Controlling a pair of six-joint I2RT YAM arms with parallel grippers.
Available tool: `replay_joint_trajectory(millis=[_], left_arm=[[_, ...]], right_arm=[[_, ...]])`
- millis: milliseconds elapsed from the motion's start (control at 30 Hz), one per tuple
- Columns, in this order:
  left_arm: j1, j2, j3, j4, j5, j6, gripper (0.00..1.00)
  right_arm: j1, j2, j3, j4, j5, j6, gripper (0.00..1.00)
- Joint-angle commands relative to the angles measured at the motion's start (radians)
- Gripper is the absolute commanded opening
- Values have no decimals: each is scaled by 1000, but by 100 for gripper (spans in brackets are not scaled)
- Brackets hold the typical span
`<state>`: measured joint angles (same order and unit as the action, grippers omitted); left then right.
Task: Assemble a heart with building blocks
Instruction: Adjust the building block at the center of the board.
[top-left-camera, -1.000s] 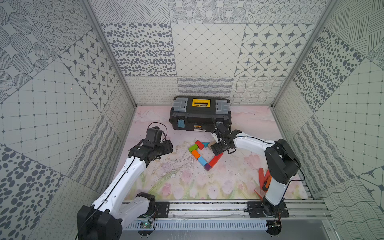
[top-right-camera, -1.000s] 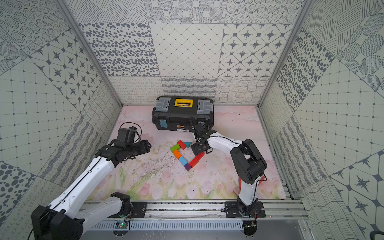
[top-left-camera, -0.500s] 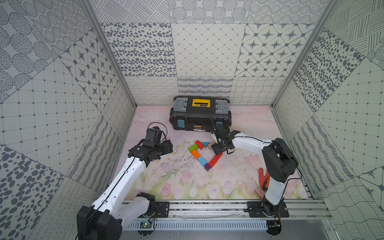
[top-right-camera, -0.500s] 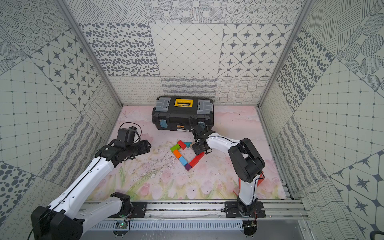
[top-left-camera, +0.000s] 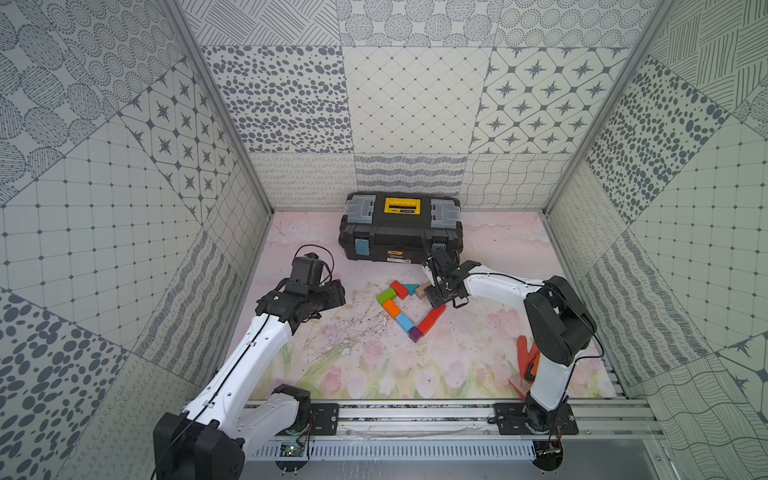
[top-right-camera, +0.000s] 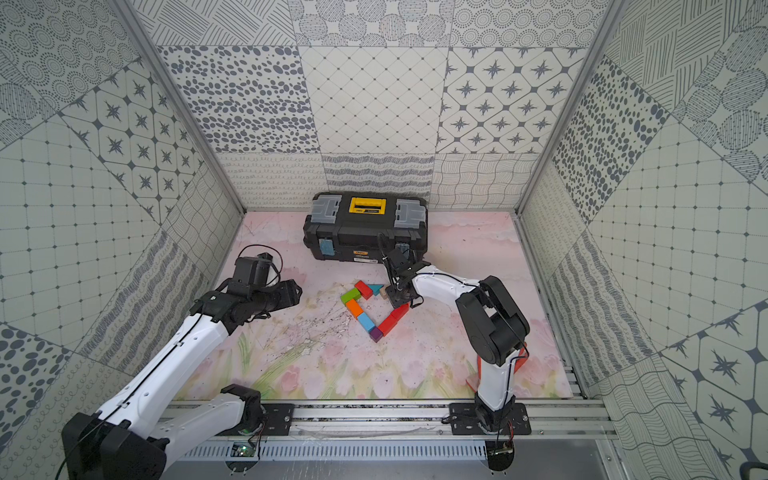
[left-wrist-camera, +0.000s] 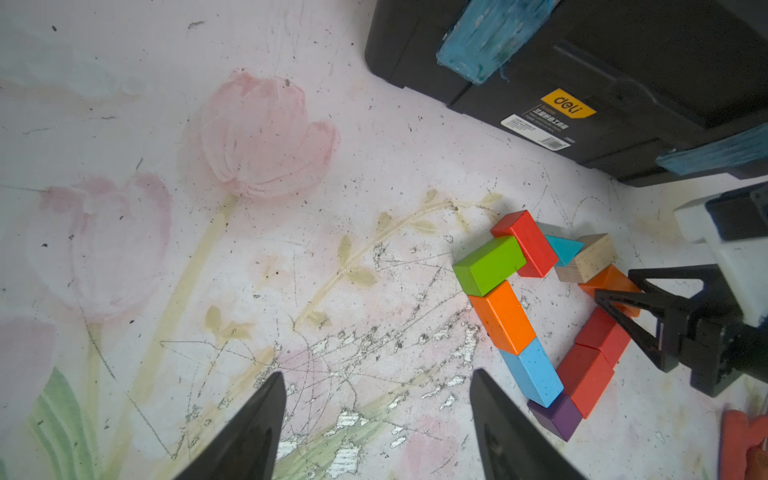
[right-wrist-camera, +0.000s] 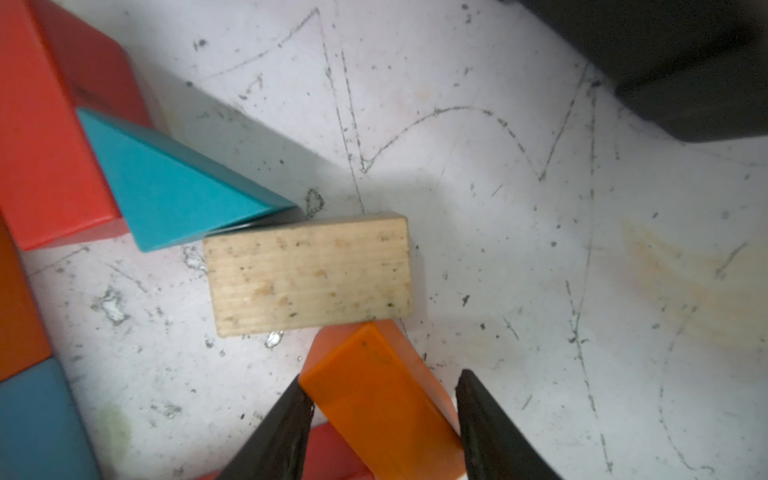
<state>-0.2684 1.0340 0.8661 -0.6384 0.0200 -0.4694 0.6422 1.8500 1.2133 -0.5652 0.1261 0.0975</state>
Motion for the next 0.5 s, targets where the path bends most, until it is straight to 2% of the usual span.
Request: replay_joint_trajectory(millis=[0, 233, 333, 467], left_arm=[[3, -8, -7, 14, 7, 19, 70], [4, -11, -6, 14, 5, 21, 70], [3, -13, -7, 14, 5, 21, 70], [4, -12, -7, 14, 5, 23, 70]], right_arm=[[11, 22, -12, 29, 10, 17, 57], [15, 31, -12, 40, 20, 34, 53], [16, 29, -11, 42, 29, 38, 47], [18, 31, -12, 44, 28, 43, 51]])
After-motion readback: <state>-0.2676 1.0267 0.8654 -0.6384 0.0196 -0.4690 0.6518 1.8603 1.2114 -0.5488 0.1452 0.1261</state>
